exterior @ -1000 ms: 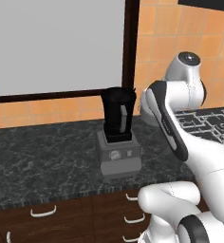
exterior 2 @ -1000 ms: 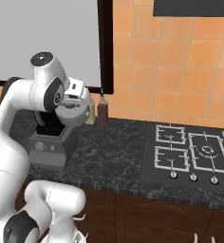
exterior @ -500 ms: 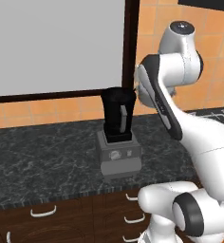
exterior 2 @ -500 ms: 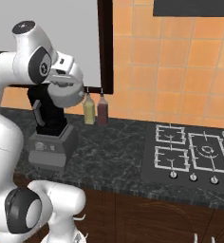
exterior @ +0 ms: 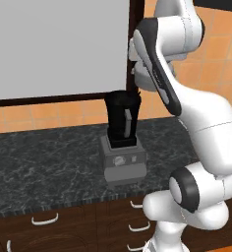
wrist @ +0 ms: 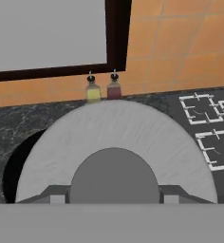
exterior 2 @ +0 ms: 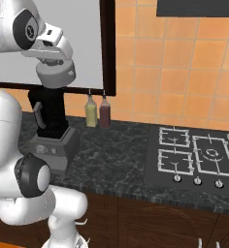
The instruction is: Close the lid blender by securely placing the lid on top.
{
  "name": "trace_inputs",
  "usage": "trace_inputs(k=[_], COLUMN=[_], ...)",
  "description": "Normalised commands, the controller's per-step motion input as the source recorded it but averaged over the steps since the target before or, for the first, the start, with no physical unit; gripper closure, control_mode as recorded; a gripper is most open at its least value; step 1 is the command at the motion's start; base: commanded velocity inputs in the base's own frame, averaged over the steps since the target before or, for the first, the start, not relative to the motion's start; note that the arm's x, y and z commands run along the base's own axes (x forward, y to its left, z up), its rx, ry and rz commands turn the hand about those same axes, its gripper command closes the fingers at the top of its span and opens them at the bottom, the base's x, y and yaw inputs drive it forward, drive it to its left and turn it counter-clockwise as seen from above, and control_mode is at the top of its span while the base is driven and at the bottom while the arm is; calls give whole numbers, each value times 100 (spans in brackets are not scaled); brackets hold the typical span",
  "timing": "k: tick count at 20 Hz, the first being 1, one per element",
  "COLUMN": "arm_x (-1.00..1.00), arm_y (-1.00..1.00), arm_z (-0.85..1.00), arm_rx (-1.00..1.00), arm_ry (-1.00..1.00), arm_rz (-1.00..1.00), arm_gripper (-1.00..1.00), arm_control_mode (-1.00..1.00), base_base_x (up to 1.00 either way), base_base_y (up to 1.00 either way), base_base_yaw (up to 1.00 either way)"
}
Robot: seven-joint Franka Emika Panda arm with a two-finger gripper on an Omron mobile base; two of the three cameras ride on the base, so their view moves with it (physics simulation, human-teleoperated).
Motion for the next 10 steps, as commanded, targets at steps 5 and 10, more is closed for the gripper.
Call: trace_inputs(k=[5,10], arm_x=[0,36], arm_y=[28,59], arm_z=[-7,0], arm_rx=[8,1], arm_ry=[-8,0], arm_rz=[0,0], arm_gripper=[100,100], arm_control_mode=[-100,-100], base_base_x=[0,0], base_base_y=[0,0], base_base_yaw=[0,0])
